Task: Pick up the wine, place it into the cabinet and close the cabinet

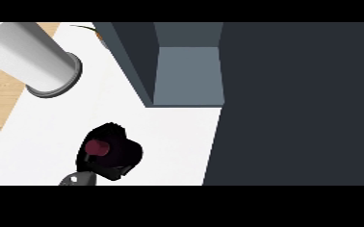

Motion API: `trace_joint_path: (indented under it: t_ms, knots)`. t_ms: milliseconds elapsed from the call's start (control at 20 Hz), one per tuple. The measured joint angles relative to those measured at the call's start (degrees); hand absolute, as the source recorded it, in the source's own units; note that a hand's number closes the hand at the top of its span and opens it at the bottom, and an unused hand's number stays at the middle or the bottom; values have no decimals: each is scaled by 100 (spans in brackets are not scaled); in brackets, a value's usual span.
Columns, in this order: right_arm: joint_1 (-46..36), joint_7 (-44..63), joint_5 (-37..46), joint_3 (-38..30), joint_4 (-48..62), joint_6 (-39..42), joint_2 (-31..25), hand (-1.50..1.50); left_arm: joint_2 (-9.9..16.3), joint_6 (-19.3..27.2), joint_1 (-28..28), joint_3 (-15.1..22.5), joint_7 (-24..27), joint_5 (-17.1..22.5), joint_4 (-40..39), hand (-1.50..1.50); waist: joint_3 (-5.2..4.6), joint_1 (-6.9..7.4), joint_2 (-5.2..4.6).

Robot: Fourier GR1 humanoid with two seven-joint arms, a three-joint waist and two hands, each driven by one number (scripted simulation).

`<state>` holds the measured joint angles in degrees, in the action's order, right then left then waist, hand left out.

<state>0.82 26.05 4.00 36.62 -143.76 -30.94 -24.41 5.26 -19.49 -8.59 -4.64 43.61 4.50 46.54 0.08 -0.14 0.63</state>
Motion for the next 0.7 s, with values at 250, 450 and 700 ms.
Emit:
trace_joint_path:
  t_ms: [250, 450, 700]
  knots:
    - [50, -60, -11, -101, 6, 18, -85, -150, -313, 89, 565, 339, -585, 121, 1257, 150, -2, 12, -13]
    - [150, -187, -24, -153, -5, 24, -156, -150, -443, 403, 831, 803, -1133, 301, 2129, 150, -3, -12, -17]
    - [351, -416, -32, -92, -26, 16, -243, -150, -490, 757, 1100, 1286, -1679, 432, 2972, 150, -5, -39, -21]
